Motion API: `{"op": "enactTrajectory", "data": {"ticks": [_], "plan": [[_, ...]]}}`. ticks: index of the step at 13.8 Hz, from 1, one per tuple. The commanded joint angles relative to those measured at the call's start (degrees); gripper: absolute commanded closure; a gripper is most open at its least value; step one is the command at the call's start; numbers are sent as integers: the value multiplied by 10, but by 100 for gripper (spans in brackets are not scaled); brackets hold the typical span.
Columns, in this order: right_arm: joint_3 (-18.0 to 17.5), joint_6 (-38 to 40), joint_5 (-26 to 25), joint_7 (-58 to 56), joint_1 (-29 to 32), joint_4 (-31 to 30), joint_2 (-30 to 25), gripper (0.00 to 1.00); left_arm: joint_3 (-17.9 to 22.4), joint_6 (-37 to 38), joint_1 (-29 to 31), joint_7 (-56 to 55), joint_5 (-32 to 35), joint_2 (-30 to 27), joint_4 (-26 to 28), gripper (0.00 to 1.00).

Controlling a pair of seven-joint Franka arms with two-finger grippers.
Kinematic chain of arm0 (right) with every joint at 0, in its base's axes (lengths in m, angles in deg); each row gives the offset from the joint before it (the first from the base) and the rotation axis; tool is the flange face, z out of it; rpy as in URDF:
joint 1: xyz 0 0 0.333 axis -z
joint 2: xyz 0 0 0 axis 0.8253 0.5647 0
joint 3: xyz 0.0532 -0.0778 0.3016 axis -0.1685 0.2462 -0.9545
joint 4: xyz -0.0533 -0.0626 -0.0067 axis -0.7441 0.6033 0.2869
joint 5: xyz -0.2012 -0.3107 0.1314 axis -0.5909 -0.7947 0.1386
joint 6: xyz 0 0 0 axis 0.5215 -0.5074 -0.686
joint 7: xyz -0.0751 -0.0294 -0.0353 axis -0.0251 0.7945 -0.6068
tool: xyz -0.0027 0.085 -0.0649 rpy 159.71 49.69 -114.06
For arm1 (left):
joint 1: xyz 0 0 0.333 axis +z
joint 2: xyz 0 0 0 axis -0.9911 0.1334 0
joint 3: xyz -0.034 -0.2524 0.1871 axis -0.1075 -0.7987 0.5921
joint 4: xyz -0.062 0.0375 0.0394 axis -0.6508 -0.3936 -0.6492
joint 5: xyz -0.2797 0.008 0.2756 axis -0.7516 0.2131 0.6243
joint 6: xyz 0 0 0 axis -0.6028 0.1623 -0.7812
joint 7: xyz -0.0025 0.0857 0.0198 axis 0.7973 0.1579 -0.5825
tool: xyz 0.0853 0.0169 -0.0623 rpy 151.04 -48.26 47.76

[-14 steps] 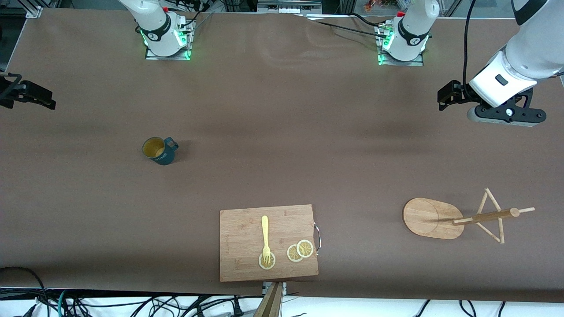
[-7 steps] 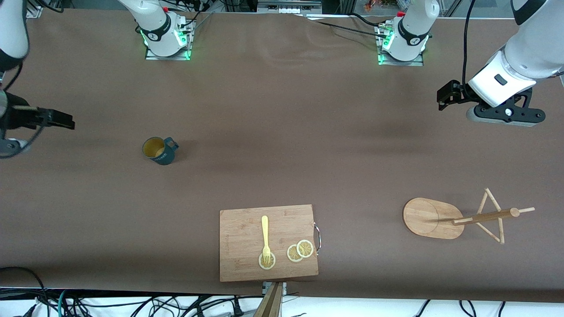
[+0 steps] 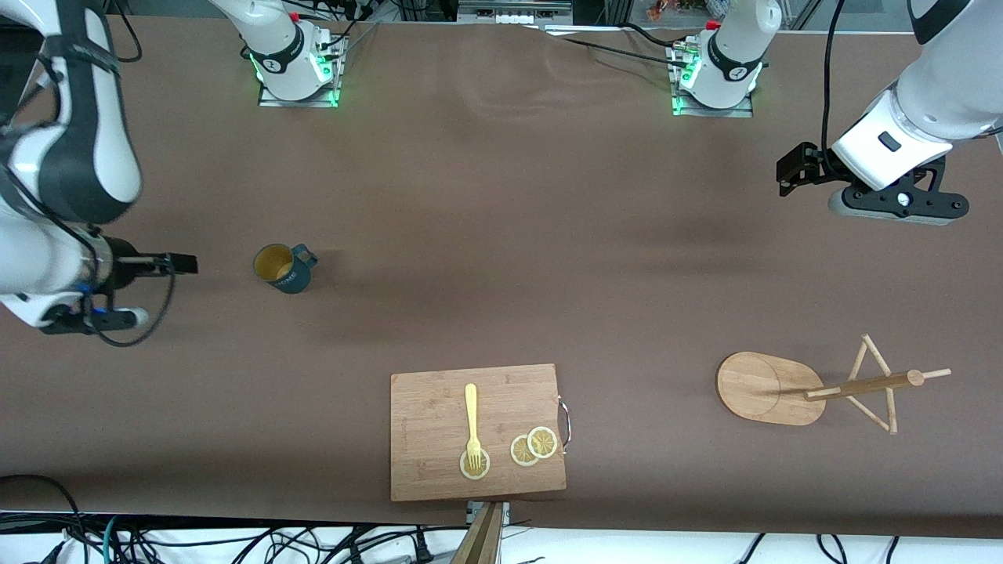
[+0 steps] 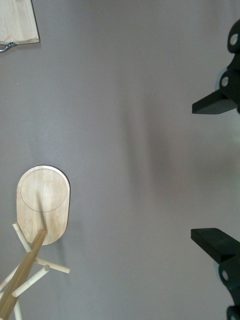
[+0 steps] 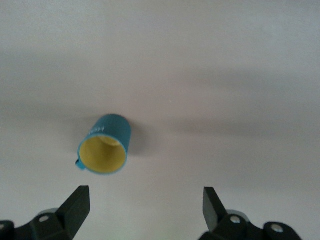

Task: Pass cup and hang on rack
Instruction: 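Reach the right gripper toward the teal mug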

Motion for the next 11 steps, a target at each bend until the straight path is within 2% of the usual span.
{"op": "enactTrajectory", "data": {"ticks": [1, 6, 11], "plan": [[0, -71, 8, 2, -11, -65, -6, 0, -4, 11, 1, -2, 6, 4, -16, 0], [-3, -188, 7, -10, -20, -138, 7, 0, -4, 10, 0, -2, 5, 4, -16, 0], [-4, -205, 7, -48, -26, -174, 13, 0, -4, 10, 0, -2, 5, 4, -16, 0]]}}
